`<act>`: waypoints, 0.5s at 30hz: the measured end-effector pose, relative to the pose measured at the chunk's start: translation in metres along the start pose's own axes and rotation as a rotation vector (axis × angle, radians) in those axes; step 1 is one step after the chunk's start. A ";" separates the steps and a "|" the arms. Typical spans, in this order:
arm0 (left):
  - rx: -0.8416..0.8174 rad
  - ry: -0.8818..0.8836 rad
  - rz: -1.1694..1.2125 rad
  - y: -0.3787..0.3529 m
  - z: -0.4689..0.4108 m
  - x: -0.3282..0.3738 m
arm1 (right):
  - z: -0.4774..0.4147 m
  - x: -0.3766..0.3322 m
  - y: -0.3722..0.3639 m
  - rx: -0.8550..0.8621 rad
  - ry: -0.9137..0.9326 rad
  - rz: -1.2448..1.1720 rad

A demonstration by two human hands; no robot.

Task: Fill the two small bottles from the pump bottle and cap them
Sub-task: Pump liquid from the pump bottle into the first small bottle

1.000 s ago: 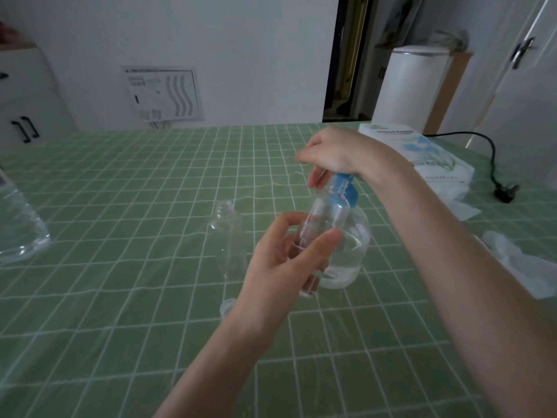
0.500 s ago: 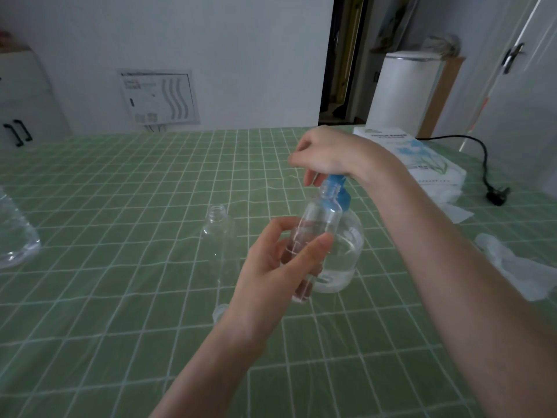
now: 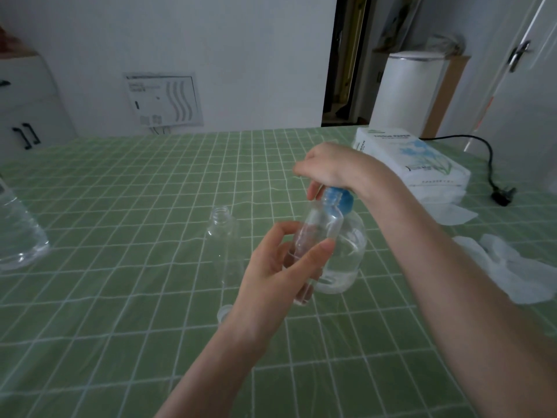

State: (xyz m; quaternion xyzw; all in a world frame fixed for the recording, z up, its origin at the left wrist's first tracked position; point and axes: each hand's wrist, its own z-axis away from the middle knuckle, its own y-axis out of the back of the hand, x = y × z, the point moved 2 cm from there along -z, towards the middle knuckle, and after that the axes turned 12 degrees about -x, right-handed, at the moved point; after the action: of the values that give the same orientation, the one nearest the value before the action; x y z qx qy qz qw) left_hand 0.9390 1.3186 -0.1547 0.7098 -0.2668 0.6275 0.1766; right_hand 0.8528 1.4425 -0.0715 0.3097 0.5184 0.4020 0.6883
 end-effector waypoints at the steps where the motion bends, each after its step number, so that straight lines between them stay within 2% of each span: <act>1: -0.003 0.002 -0.001 0.000 0.000 0.000 | 0.001 0.000 0.001 0.015 0.009 0.000; 7: -0.009 0.000 0.011 -0.002 0.000 0.003 | 0.004 -0.003 0.011 0.123 0.074 -0.065; 15: -0.006 0.005 0.005 -0.001 0.000 0.002 | 0.001 -0.001 0.004 0.031 0.014 -0.025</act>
State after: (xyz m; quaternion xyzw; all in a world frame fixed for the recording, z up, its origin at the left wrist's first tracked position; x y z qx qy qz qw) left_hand 0.9396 1.3189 -0.1527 0.7070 -0.2699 0.6290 0.1778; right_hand 0.8528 1.4435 -0.0669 0.3111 0.5329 0.3876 0.6849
